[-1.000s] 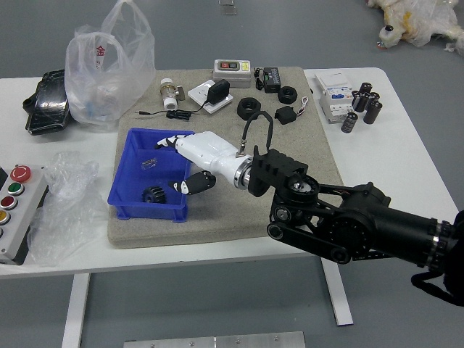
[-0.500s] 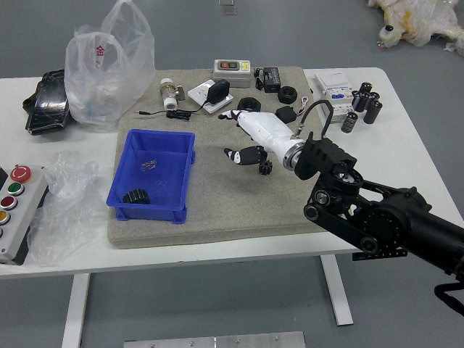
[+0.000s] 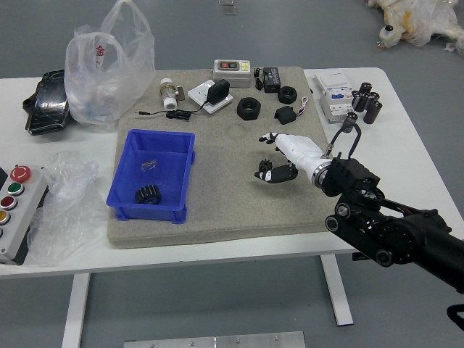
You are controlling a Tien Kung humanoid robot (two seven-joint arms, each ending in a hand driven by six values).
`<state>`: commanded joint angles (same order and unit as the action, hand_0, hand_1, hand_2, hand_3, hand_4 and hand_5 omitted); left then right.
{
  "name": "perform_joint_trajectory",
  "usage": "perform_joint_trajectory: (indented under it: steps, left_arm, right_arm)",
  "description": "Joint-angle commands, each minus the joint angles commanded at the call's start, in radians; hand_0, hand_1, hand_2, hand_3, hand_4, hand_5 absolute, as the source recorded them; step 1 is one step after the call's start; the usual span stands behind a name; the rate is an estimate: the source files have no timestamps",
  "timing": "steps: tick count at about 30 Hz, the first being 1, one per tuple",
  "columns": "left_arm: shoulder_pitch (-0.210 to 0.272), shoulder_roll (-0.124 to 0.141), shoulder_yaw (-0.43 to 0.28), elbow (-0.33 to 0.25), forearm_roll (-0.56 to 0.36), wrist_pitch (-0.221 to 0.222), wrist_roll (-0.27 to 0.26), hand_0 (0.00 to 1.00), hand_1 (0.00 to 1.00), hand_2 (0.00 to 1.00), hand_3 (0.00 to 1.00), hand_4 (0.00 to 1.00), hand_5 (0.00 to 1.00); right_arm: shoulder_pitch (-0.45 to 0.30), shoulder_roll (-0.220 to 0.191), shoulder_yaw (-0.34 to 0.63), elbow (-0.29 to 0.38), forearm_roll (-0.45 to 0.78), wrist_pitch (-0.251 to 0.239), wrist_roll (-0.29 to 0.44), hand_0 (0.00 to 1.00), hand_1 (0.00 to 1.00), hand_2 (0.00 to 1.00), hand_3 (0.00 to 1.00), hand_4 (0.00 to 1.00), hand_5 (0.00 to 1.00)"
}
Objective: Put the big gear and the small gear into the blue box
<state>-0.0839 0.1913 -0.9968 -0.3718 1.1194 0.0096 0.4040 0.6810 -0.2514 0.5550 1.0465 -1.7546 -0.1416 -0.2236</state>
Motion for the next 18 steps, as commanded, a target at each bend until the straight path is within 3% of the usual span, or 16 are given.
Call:
perform_joint_trajectory:
  steps: [5, 6, 11, 12, 17, 18]
  left_arm:
    - [0.0, 0.0, -0.001, 0.0, 0.002, -0.002, -0.002, 0.692, 0.638, 0.613, 0.734, 0.696, 0.399]
    - [0.0, 0.0, -0.002, 0.0, 0.002, -0.002, -0.001, 0.692, 0.638, 0.613, 0.735, 0.696, 0.395]
    - [0.002, -0.001, -0.001, 0.0, 0.0, -0.001, 0.001, 0.692, 0.638, 0.613, 0.735, 0.696, 0.395]
    - [0.002, -0.001, -0.001, 0.0, -0.001, -0.001, 0.0, 0.692, 0.638, 0.613, 0.734, 0.697, 0.395]
    - [0.001, -0.002, 0.001, 0.0, -0.005, 0.0, -0.001, 0.692, 0.638, 0.613, 0.734, 0.697, 0.395]
    - [0.001, -0.002, 0.001, 0.0, -0.005, 0.0, -0.001, 0.692, 0.638, 0.613, 0.735, 0.696, 0.395]
  right_arm:
    - [0.014, 0.019, -0.015, -0.04, 0.031, -0.013, 0.015, 0.434, 0.696, 0.791, 0.818, 0.89, 0.413]
    - [0.016, 0.022, -0.02, -0.047, 0.038, -0.018, 0.017, 0.402, 0.621, 0.652, 0.727, 0.706, 0.231]
    - [0.024, 0.033, -0.053, -0.083, 0.068, -0.026, 0.021, 0.402, 0.621, 0.652, 0.727, 0.706, 0.231]
    - [0.024, 0.035, -0.059, -0.09, 0.073, -0.025, 0.022, 0.39, 0.601, 0.608, 0.677, 0.551, 0.213]
    - [0.022, 0.04, -0.075, -0.105, 0.086, -0.034, 0.031, 0.39, 0.601, 0.608, 0.677, 0.551, 0.213]
    - [0.022, 0.04, -0.076, -0.105, 0.087, -0.037, 0.033, 0.36, 0.554, 0.483, 0.55, 0.402, 0.002]
